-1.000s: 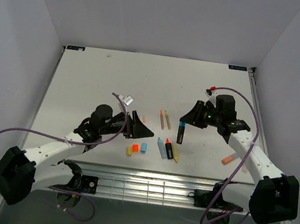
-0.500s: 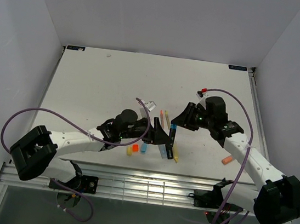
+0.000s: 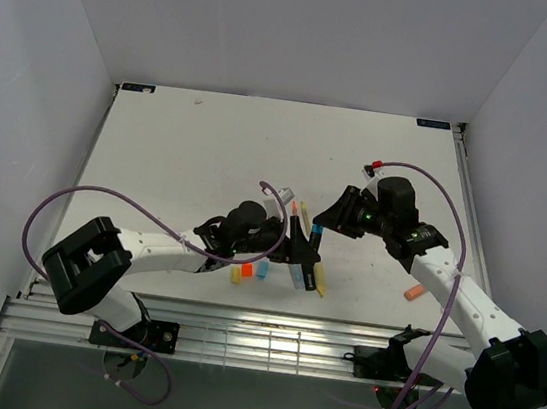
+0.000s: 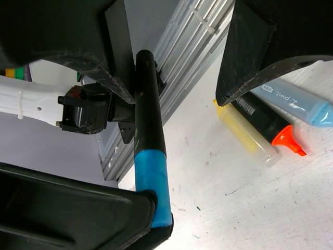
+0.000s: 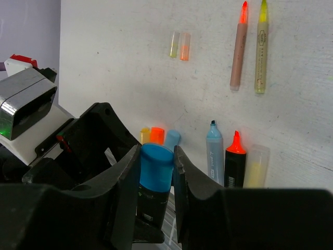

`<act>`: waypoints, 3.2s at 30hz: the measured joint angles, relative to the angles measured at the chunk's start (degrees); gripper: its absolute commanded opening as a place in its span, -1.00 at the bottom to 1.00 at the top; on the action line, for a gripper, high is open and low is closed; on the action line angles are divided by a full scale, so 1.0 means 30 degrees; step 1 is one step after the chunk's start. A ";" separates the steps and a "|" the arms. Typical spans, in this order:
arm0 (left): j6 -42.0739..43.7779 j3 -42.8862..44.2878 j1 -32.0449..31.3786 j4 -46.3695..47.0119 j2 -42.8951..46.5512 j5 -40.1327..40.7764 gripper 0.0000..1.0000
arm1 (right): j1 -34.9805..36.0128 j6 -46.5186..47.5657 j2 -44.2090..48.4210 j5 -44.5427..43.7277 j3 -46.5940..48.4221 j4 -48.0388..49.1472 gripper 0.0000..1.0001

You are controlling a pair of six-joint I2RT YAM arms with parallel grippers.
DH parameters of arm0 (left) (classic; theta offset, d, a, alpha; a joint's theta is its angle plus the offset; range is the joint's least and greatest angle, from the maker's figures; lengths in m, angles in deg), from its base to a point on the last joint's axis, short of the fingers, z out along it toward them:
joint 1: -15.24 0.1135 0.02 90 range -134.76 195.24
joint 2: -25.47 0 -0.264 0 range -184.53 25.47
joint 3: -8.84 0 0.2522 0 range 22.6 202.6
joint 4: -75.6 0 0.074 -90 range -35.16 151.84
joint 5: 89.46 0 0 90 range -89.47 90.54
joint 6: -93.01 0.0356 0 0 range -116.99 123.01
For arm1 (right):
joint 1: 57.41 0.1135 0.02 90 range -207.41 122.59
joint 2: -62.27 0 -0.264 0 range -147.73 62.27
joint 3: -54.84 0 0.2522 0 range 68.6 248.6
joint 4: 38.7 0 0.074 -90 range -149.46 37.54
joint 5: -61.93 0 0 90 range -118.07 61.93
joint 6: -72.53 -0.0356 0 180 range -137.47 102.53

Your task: Open the pen caps

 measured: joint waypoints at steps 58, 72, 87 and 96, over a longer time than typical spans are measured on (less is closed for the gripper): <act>-0.3512 -0.1282 0.0590 0.7949 -0.2018 -0.1749 -0.59 | 0.0029 -0.2076 0.2339 0.3279 -0.4517 0.5894 -0.85; -0.2397 -0.3840 0.0634 0.7526 0.0321 -0.1814 0.43 | 0.0328 -0.1530 0.2514 0.3228 -0.4408 0.5166 -0.85; -0.0291 -0.4073 0.3475 0.3147 0.5136 -0.1596 0.45 | 0.0430 0.0219 0.2477 0.5391 -0.4539 0.4845 -0.85; -0.0306 -0.1647 0.3512 0.2849 0.2106 -0.1858 0.41 | 0.1180 0.0969 0.2455 0.6477 -0.4998 0.5224 -0.85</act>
